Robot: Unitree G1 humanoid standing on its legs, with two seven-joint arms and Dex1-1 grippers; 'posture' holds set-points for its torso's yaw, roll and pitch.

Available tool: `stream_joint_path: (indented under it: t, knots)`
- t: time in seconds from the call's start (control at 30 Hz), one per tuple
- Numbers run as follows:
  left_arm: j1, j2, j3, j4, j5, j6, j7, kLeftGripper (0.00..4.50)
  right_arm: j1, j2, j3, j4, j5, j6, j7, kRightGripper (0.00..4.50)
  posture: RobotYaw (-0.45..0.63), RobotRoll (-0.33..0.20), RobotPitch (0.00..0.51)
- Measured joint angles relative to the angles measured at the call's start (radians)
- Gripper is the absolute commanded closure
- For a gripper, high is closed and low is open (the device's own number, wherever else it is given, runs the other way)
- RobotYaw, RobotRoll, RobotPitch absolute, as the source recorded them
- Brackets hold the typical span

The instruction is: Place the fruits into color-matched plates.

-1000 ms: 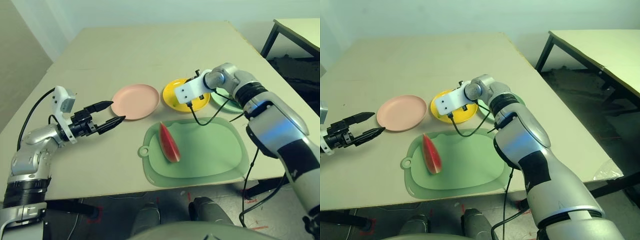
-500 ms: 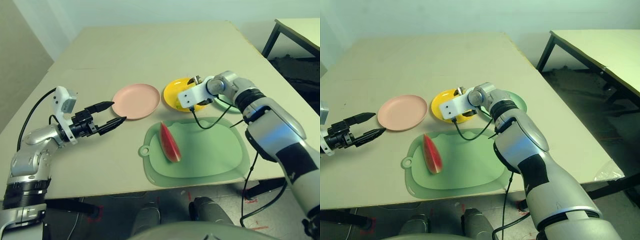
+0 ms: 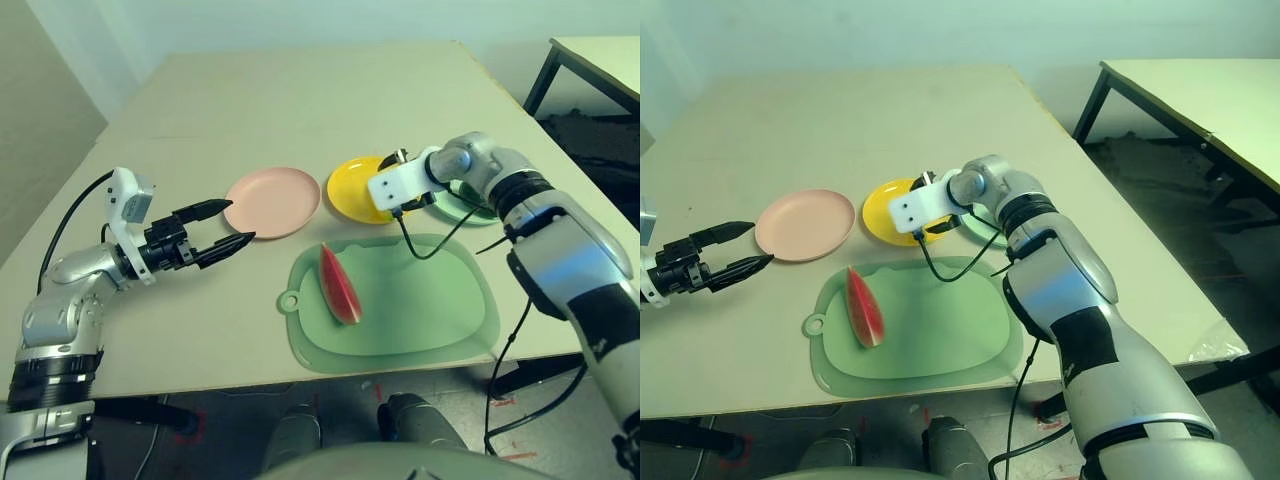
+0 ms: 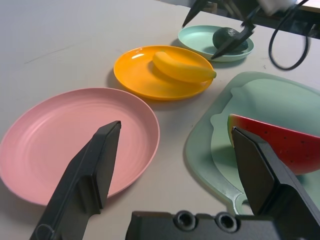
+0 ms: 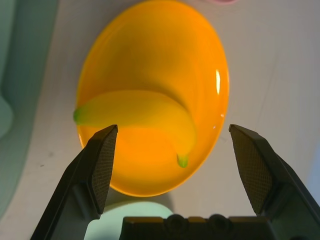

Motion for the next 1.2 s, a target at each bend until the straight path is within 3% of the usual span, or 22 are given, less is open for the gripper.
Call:
stream_joint_path:
  t: [0.2,0.47,0.67,1.03,1.2]
  knots:
    - [0.006,-0.001,-0.011,0.000,-0.001,-0.006,-0.020,0.00,0.211,-0.091,-0.158,-0.280,0.256,0.129,0.254,0.02,-0.04,0.000,0.039]
    - [0.011,0.004,-0.026,0.024,0.001,-0.035,-0.092,0.00,0.735,-0.228,-0.359,-0.966,0.736,0.818,0.470,0.02,-0.07,0.000,0.032]
    - [0.006,0.007,-0.033,0.046,0.012,-0.055,-0.128,0.00,0.996,-0.270,-0.456,-1.093,0.933,0.900,0.558,0.02,-0.09,0.000,0.026]
    - [-0.002,0.007,-0.052,0.057,0.026,-0.077,-0.160,0.00,1.006,-0.178,-0.535,-0.923,0.987,0.699,0.581,0.02,-0.09,0.000,0.015]
    - [-0.038,0.045,-0.095,0.085,0.088,-0.179,-0.226,0.00,1.003,-0.164,-0.538,-0.894,0.987,0.642,0.590,0.02,-0.08,0.000,0.014]
